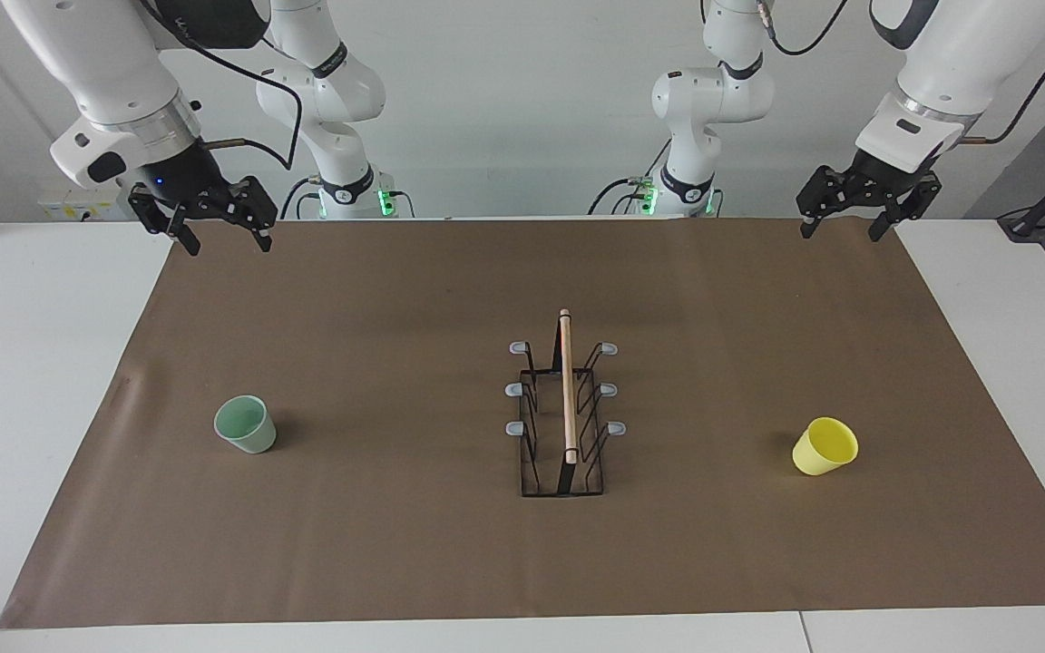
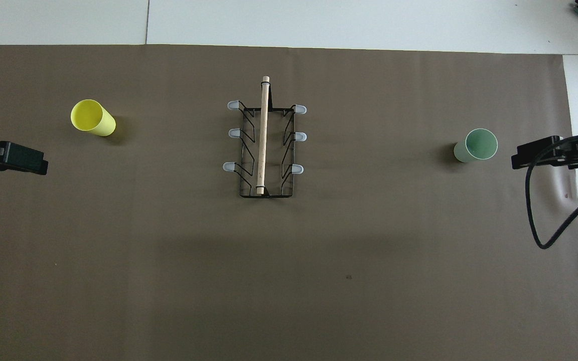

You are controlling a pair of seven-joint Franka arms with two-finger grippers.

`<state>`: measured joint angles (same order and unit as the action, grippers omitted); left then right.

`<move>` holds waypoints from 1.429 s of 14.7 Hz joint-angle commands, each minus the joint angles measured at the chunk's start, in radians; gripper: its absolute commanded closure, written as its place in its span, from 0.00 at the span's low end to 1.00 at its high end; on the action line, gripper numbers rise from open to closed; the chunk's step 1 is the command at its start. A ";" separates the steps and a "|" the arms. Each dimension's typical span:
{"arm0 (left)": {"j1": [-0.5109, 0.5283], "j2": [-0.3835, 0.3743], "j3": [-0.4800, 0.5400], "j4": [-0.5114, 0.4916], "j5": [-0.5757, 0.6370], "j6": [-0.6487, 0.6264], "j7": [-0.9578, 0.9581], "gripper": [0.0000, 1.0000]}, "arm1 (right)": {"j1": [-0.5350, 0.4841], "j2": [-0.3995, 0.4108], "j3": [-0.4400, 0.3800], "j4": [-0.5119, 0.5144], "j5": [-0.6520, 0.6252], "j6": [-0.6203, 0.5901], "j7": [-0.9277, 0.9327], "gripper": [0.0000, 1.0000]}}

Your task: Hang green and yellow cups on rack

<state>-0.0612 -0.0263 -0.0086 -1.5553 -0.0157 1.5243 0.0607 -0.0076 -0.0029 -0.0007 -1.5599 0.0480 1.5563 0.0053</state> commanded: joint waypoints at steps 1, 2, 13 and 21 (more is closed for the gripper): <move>0.000 -0.020 0.001 -0.020 0.000 -0.007 -0.009 0.00 | -0.008 0.018 0.004 0.027 -0.011 -0.009 0.016 0.00; 0.000 -0.021 0.002 -0.020 0.000 -0.007 -0.009 0.00 | -0.008 0.018 0.004 0.026 -0.014 -0.004 0.018 0.00; 0.000 -0.023 0.002 -0.022 0.000 -0.016 -0.009 0.00 | -0.070 -0.023 0.005 0.021 0.010 -0.015 -0.016 0.00; 0.000 -0.046 -0.001 -0.084 -0.001 0.054 -0.008 0.00 | -0.042 -0.065 0.024 -0.087 -0.193 0.054 -0.528 0.00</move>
<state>-0.0618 -0.0343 -0.0116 -1.5839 -0.0157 1.5280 0.0606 -0.0645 -0.0320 0.0019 -1.5634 -0.0526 1.5543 -0.4198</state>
